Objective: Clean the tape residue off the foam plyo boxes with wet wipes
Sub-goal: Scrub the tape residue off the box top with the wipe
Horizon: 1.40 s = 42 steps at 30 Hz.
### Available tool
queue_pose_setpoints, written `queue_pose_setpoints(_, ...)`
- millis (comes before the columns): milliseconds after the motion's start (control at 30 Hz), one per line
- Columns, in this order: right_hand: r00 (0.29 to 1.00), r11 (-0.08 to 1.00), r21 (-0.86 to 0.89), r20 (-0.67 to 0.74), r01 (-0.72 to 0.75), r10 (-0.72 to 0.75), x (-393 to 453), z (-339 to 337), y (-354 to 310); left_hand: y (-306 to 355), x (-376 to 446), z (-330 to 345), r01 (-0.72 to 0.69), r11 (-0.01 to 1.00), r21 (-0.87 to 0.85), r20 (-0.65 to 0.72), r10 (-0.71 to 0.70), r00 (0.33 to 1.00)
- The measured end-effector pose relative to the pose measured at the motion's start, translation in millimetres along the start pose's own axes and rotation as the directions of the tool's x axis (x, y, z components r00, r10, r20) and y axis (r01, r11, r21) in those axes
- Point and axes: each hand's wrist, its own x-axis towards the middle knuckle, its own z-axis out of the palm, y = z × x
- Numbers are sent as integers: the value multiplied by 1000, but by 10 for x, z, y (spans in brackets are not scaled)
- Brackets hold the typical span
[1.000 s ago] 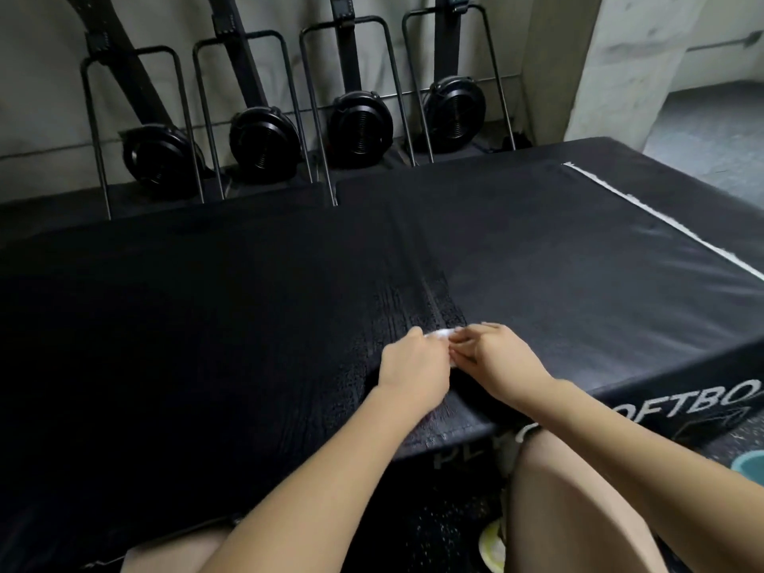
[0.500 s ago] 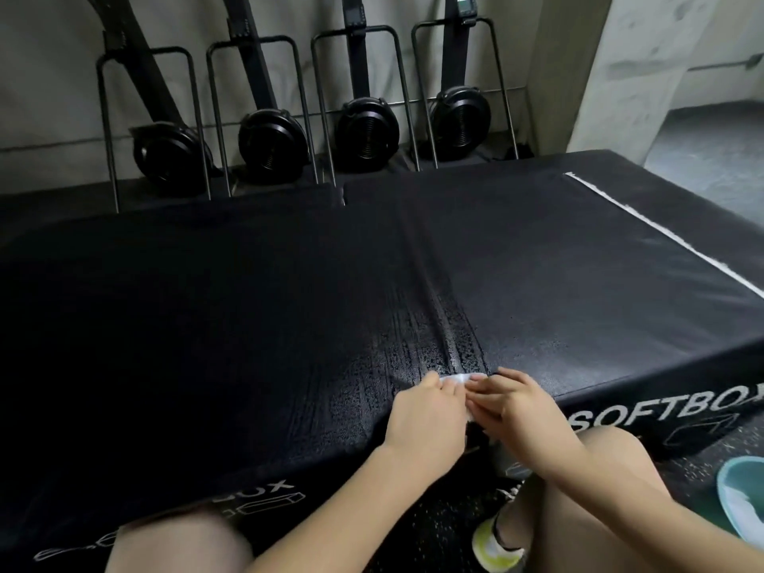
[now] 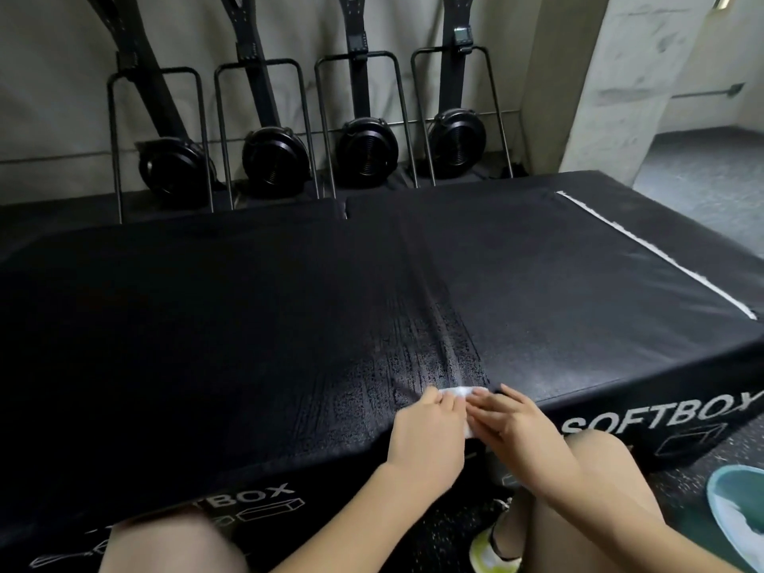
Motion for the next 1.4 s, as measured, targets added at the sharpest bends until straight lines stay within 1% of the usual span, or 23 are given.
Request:
queue_pose_setpoints(67,1000,1000,-7,0,-9,9,23,38,28,6,28,-4,-4,1000,-16,9,4,1000)
queue_pose_setpoints(200,997,997,-16,32,-73,73,293,55,100,-3,270,-116,100,994,-44,1,-100,995)
queue_pose_setpoints(267,995,996,-14,40,-92,93,331,52,106,7,295,-130,108,993,-39,-7,-108,994)
queue_pose_setpoints(333,998,998,3,4,-55,55,252,20,76,24,207,-111,81,995,-51,-15,-82,997)
queue_pose_setpoints(433,996,998,27,-77,54,-52,27,-45,51,37,-24,-13,16,999,-29,-12,-16,1000)
queue_pose_setpoints(500,991,995,33,-94,94,-90,-24,-83,62,43,-90,121,-43,999,23,-39,44,998)
queue_pose_setpoints(600,985,990,38,-111,135,-130,-36,-70,30,0,-133,182,-71,997,13,-86,72,994)
queue_pose_setpoints(667,980,985,51,-117,167,-160,-45,-32,-62,-58,-201,162,-86,995,43,-130,90,987)
queue_pose_setpoints(767,972,977,48,-125,208,-201,6,103,-365,-306,-417,192,-75,996,54,-265,87,960)
queue_pose_setpoints(833,963,970,53,-138,239,-230,94,279,-653,-562,-648,192,-32,999,25,-376,39,926)
queue_pose_setpoints(900,956,958,93,-146,270,-255,188,492,-1005,-854,-952,187,9,1000,18,-429,-1,903)
queue_pose_setpoints(967,950,947,132,-149,293,-273,280,702,-1394,-1167,-1282,155,43,999,30,-453,-25,891)
queue_pose_setpoints(1033,945,936,148,-123,319,-302,390,880,-1800,-1466,-1595,128,81,995,58,-477,-44,878)
queue_pose_setpoints(1167,926,913,156,-80,376,-368,593,1184,-2503,-2015,-2135,133,191,977,90,-482,-125,867)
queue_pose_setpoints(1300,910,899,142,-73,415,-409,673,1361,-2885,-2268,-2453,121,260,956,134,-526,-154,837)
queue_pose_setpoints(1400,906,900,106,-79,422,-416,659,1340,-2895,-2215,-2417,79,312,945,98,-536,-215,817)
